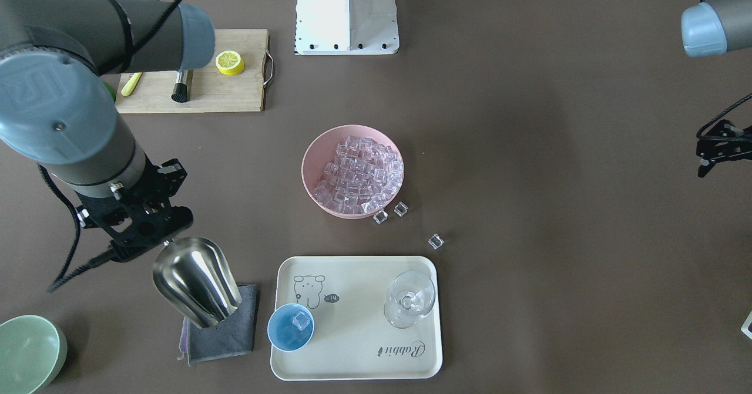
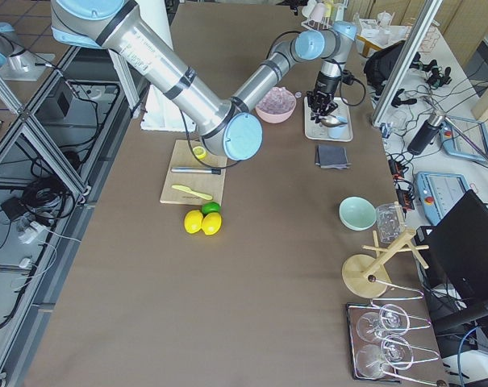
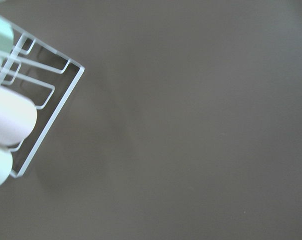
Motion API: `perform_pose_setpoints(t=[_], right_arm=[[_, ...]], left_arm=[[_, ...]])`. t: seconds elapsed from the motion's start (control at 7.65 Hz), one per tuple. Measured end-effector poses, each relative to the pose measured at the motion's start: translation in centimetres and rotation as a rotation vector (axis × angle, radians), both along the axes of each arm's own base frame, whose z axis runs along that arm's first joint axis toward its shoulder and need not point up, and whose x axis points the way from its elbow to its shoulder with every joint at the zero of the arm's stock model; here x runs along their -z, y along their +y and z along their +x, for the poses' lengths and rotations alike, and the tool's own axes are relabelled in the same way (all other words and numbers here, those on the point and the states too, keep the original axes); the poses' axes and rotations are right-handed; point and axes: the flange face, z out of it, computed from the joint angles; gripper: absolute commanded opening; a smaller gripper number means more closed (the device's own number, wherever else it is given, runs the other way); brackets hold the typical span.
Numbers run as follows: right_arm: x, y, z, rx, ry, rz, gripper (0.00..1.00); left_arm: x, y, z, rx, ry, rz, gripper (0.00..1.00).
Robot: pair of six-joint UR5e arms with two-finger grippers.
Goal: Put ice in cup with scoop
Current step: 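Carry the empty scoop back to its spot and set it down with the right gripper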
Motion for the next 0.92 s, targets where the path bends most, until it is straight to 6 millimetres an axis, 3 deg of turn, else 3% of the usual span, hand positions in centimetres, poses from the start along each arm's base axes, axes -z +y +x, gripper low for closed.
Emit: perform_pose_setpoints(t=[0.39, 0.65, 0.92], right_arm=[[-10.0, 6.9, 10.8, -0.18, -0.038, -0.126, 0.0], [-18.7, 11.7, 15.7, -0.282, -0.06, -0.165, 0.0], [-28.2, 16.0, 19.4, -0.348, -0.077, -0.166, 0.0]], left_arm=[[-9.8, 1.1, -4.2, 0.146, 0.032, -0.296, 0.99], [-13.2, 2.2, -6.4, 0.187, 0.045, -0.365, 0.99], [-15.0, 2.7, -7.3, 0.204, 0.042, -0.401, 0.99]])
